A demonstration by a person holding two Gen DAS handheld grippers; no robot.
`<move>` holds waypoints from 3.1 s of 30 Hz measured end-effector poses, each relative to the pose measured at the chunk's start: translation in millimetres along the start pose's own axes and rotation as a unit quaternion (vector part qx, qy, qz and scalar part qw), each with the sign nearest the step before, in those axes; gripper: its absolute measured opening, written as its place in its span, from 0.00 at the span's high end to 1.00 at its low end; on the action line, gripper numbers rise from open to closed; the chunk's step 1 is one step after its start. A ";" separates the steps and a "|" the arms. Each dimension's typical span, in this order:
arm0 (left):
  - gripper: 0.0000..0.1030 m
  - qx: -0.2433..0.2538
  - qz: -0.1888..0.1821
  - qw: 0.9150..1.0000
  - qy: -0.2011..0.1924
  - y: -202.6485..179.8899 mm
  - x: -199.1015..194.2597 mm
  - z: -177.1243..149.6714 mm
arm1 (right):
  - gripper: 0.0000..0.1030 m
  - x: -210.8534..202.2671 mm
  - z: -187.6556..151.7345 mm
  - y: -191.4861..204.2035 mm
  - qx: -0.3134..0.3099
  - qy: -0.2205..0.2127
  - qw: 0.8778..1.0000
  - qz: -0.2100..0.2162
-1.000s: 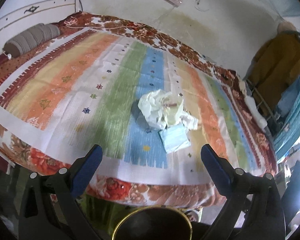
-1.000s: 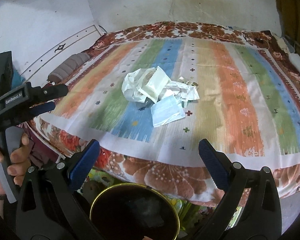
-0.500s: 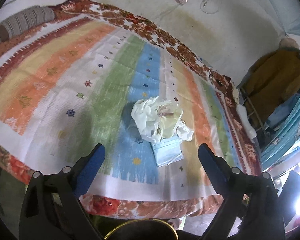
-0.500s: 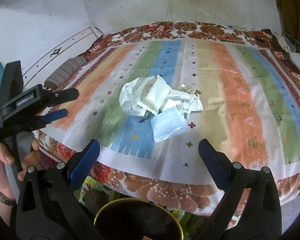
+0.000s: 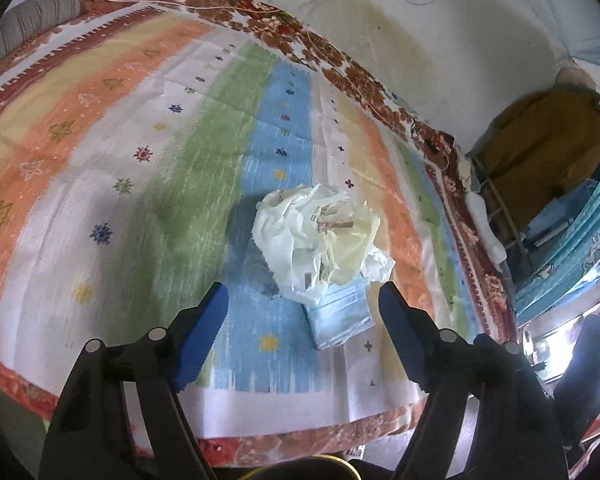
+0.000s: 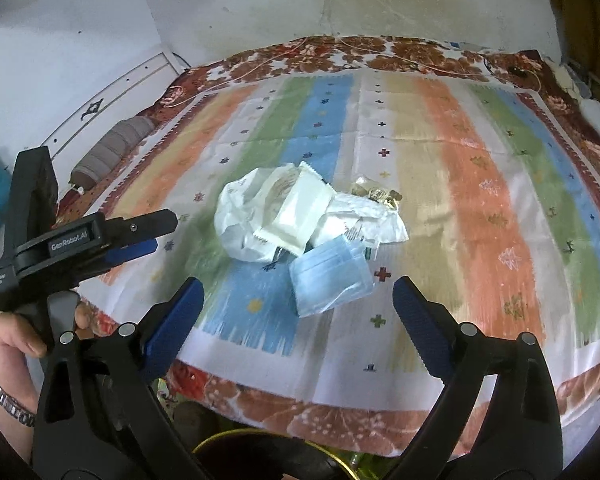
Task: Collect trash
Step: 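Move the left tool to the white crumpled tissue while the right tool approaches the white paper, then close the left tool on the white tissue while the right tool closes on white paper, then lift the tissue and paper with both tools and carry them toward the bin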
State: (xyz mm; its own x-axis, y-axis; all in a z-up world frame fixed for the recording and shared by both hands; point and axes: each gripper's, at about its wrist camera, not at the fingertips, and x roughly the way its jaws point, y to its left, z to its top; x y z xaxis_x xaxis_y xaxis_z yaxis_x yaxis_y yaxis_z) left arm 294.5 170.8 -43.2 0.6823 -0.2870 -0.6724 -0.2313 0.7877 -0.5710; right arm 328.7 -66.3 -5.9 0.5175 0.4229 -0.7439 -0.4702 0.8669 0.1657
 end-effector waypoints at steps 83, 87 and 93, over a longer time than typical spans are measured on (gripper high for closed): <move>0.91 0.079 0.021 0.996 -0.028 -31.9 -9.9 20.5 | 1.00 64.4 45.1 -3.8 -0.008 0.041 0.999 -0.002; 0.94 0.077 0.025 0.996 -0.032 -38.3 -21.5 17.0 | 1.00 54.6 36.3 -2.5 0.002 0.041 0.999 0.008; 0.94 0.086 0.023 0.996 -0.030 -50.3 -28.9 8.1 | 1.00 41.0 19.6 0.9 -0.004 0.042 0.999 0.011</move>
State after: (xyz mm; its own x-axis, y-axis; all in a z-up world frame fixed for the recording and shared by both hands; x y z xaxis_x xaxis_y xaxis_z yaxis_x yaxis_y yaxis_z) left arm 292.1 143.8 8.8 0.7154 -0.2191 -0.6635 -0.1443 0.8828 -0.4471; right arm 363.4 -43.0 -23.6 0.4459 0.4174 -0.7918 -0.4858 0.8558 0.1776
